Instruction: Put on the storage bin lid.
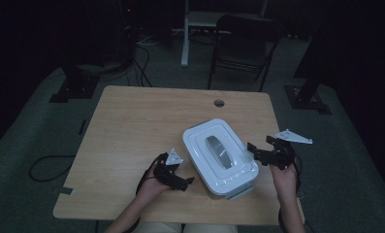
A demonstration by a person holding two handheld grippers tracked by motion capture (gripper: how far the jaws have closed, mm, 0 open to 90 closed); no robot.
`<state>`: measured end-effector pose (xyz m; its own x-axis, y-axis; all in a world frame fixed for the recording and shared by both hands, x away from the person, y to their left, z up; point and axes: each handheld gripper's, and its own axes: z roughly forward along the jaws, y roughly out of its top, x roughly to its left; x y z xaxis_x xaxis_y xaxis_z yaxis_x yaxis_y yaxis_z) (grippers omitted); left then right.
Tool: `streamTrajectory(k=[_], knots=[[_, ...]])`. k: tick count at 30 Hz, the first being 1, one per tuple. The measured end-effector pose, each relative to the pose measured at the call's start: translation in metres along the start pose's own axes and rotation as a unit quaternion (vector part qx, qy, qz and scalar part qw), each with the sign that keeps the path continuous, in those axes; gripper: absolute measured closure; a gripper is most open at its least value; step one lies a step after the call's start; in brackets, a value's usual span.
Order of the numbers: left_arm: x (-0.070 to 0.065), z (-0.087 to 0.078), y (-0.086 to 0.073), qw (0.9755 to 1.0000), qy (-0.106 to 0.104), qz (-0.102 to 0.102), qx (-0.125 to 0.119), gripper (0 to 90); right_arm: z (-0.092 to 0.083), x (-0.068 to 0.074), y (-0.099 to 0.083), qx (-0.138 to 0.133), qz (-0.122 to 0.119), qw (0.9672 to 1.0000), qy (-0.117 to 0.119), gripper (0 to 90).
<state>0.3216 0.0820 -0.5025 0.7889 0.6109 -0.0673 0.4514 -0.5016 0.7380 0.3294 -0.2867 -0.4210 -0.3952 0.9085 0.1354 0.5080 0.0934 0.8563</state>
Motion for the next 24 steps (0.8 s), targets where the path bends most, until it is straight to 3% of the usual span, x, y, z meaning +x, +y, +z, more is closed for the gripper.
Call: streamTrajectory(k=[5, 11, 16, 19, 24], knots=[[0.0, 0.001, 0.002, 1.0, 0.001, -0.001, -0.002, 1.5, 0.015, -0.016, -0.011, 0.0, 0.01, 0.9996, -0.028, 13.4], [-0.001, 0.002, 0.005, 1.0, 0.001, -0.003, -0.007, 1.5, 0.033, -0.026, -0.036, 0.016, 0.026, 0.9992, -0.027, 13.5], [-0.002, 0.004, 0.007, 1.0, 0.0, -0.002, -0.008, 1.5, 0.043, -0.022, -0.055, 0.039, 0.022, 0.9989, -0.012, 13.5], [-0.003, 0.005, 0.007, 0.9999, 0.004, -0.005, -0.014, 1.5, 0.047, -0.015, -0.062, 0.051, 0.006, 0.9987, -0.005, 15.1], [-0.003, 0.006, 0.008, 0.9999, 0.004, -0.001, -0.009, 1.5, 0.048, -0.014, -0.068, 0.046, 0.015, 0.9988, -0.001, 15.7]])
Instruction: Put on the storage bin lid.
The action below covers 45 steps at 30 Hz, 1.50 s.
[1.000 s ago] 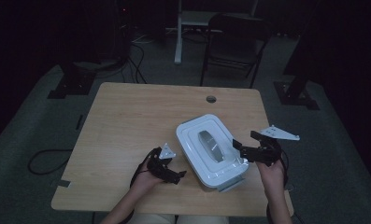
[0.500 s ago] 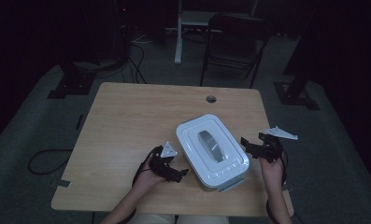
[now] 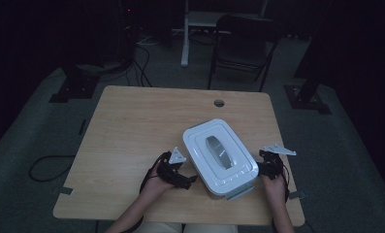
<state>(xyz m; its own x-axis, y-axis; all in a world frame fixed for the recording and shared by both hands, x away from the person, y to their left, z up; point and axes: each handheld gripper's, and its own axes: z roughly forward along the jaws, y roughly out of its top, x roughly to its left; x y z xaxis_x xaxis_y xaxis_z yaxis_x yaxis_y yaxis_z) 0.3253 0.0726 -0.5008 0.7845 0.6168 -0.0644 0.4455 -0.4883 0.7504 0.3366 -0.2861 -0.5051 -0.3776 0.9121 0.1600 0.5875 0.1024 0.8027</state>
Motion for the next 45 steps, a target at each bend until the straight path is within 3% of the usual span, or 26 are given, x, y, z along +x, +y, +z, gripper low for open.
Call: streamTrajectory(k=[6, 14, 18, 25, 38, 45], knots=[[0.003, -0.002, -0.001, 1.0, 0.004, 0.003, 0.006, 1.5, -0.002, 0.007, -0.004, 0.003, -0.009, 0.9999, 0.005, 17.9], [0.013, -0.012, -0.004, 0.9996, 0.022, 0.008, 0.016, 1.5, -0.001, 0.025, -0.014, 0.001, 0.0, 0.9985, 0.055, 18.2], [0.017, -0.016, -0.006, 0.9994, 0.028, 0.013, 0.019, 1.5, -0.005, 0.039, -0.018, -0.011, -0.009, 0.9991, 0.04, 20.1], [0.023, -0.024, -0.009, 0.999, 0.039, 0.009, 0.02, 1.5, -0.009, 0.051, -0.025, -0.004, -0.016, 0.9984, 0.053, 21.2], [0.037, -0.036, -0.013, 0.9987, 0.05, 0.002, 0.01, 1.6, -0.001, 0.065, -0.026, 0.014, -0.024, 0.9974, 0.066, 20.2], [0.041, -0.039, -0.012, 0.9988, 0.05, -0.001, 0.001, 1.5, 0.003, 0.065, -0.021, 0.019, -0.035, 0.9975, 0.058, 13.2]])
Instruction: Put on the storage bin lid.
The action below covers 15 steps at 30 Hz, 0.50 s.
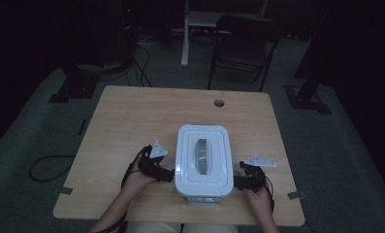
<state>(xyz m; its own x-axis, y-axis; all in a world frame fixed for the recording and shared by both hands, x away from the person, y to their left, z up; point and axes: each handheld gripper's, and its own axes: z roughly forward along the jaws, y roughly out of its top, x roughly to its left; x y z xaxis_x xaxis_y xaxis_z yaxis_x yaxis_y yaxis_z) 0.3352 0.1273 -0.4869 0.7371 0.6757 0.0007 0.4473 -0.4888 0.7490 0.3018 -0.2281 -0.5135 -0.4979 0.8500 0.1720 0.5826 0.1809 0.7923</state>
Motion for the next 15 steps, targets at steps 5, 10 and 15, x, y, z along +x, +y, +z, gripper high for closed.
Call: streamTrajectory(k=[5, 10, 15], knots=[[0.003, -0.003, -0.001, 0.9999, -0.002, -0.006, -0.008, 1.5, -0.001, -0.007, 0.001, -0.003, -0.004, 0.9999, -0.011, 13.2], [0.006, -0.006, -0.001, 0.9999, -0.003, -0.009, -0.008, 1.6, -0.002, -0.017, 0.003, -0.01, 0.003, 0.9998, -0.02, 13.2], [0.008, -0.01, 0.0, 0.9998, -0.004, -0.015, -0.011, 1.6, -0.003, -0.022, 0.005, -0.011, 0.007, 0.9996, -0.025, 13.2]])
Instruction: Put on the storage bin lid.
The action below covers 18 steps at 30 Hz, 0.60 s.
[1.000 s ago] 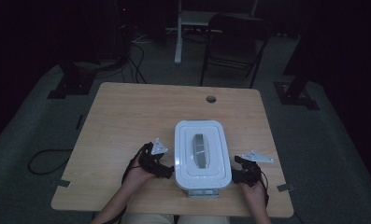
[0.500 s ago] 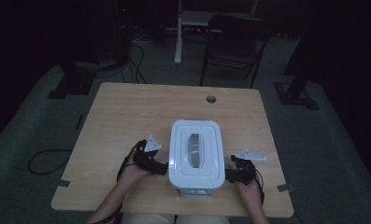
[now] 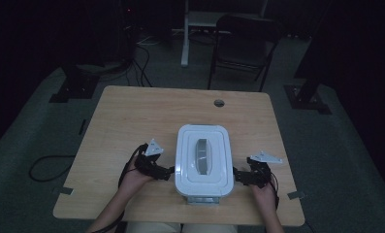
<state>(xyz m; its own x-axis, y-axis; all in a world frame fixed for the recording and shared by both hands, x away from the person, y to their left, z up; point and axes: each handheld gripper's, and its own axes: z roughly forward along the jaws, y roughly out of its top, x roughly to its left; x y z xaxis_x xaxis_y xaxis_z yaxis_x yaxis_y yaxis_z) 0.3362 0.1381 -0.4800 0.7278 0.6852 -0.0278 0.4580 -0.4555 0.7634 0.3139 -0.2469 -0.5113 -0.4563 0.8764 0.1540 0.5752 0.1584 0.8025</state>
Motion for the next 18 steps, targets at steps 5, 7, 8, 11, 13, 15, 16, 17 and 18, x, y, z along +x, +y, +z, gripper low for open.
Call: streamTrajectory(k=[5, 7, 8, 11, 13, 15, 16, 17, 18], knots=[[0.0, -0.003, 0.0, 1.0, 0.0, 0.0, -0.001, 1.6, 0.0, -0.001, 0.001, -0.003, -0.002, 1.0, 0.003, 13.2], [0.001, -0.005, -0.001, 1.0, 0.003, 0.0, 0.001, 1.6, 0.0, -0.001, 0.002, -0.001, -0.005, 1.0, 0.0, 13.2], [0.002, -0.006, -0.002, 1.0, 0.005, -0.003, 0.002, 1.6, 0.0, -0.001, 0.002, -0.001, -0.005, 1.0, -0.002, 13.1], [0.005, -0.008, -0.005, 0.9999, 0.009, -0.007, 0.005, 1.6, -0.001, -0.001, 0.001, -0.004, -0.004, 1.0, -0.002, 13.2], [0.008, -0.01, -0.007, 0.9998, 0.017, -0.011, 0.005, 1.6, -0.002, -0.002, 0.001, -0.007, -0.003, 1.0, -0.004, 13.1], [0.011, -0.013, -0.01, 0.9997, 0.018, -0.017, 0.004, 1.6, -0.003, -0.002, 0.0, -0.008, -0.003, 0.9999, -0.011, 13.2], [0.013, -0.014, -0.011, 0.9996, 0.021, -0.018, 0.005, 1.6, -0.004, -0.003, 0.0, -0.009, -0.002, 0.9999, -0.013, 13.1], [0.013, -0.014, -0.011, 0.9996, 0.021, -0.018, 0.005, 1.6, -0.004, -0.003, 0.0, -0.009, -0.002, 0.9999, -0.013, 13.1], [0.016, -0.018, -0.016, 0.9994, 0.027, -0.022, 0.006, 1.6, -0.004, -0.003, 0.0, -0.01, -0.001, 0.9998, -0.016, 13.1]])
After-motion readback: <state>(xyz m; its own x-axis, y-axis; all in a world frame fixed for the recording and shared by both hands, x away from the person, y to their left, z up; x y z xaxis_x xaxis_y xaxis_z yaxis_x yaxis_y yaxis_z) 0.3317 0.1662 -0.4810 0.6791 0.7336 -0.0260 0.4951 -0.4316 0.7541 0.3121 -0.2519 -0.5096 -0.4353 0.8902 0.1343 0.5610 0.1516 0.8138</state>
